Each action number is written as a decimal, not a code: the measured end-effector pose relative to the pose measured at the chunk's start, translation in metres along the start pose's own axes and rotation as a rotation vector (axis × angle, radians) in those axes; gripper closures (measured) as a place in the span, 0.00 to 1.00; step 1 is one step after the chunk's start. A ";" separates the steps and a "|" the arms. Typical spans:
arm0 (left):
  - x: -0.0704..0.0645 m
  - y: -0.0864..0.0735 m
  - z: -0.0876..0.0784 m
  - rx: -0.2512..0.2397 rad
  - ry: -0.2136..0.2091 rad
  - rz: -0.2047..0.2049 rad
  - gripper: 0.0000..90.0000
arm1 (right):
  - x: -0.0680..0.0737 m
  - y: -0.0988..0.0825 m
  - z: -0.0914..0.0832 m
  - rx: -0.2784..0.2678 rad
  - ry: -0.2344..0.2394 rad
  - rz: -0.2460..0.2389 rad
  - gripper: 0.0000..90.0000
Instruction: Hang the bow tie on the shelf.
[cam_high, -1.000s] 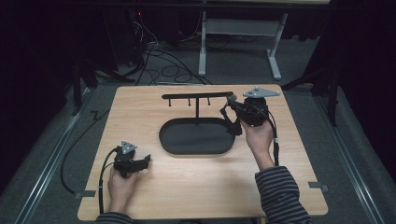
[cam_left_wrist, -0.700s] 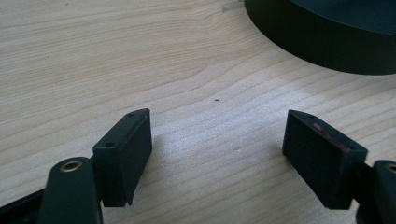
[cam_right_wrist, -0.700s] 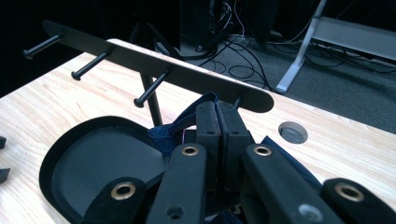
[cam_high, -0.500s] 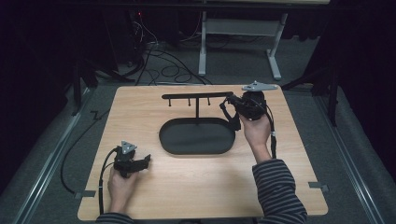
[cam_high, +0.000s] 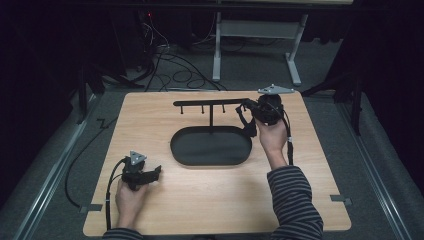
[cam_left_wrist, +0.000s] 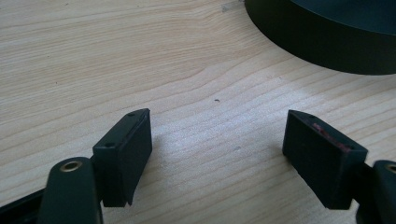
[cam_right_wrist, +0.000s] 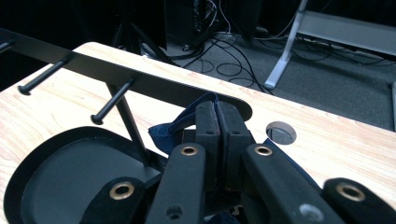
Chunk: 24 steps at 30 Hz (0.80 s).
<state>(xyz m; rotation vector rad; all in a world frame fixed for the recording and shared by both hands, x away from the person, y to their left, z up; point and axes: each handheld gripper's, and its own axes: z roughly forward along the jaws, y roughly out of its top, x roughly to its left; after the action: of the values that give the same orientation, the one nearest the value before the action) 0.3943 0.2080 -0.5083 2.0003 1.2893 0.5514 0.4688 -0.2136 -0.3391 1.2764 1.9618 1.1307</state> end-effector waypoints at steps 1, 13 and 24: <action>0.000 0.000 0.000 0.000 0.000 0.000 0.27 | -0.001 0.000 0.001 0.003 -0.001 0.006 1.00; 0.000 0.000 0.000 0.000 0.000 0.000 0.27 | -0.004 -0.003 0.005 0.018 -0.002 0.034 0.94; 0.000 0.000 0.000 0.000 0.000 -0.001 0.27 | -0.005 -0.004 0.004 0.030 -0.006 0.045 0.88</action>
<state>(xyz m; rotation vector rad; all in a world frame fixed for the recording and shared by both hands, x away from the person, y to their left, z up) 0.3943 0.2081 -0.5083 1.9998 1.2894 0.5508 0.4723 -0.2172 -0.3451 1.3444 1.9620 1.1213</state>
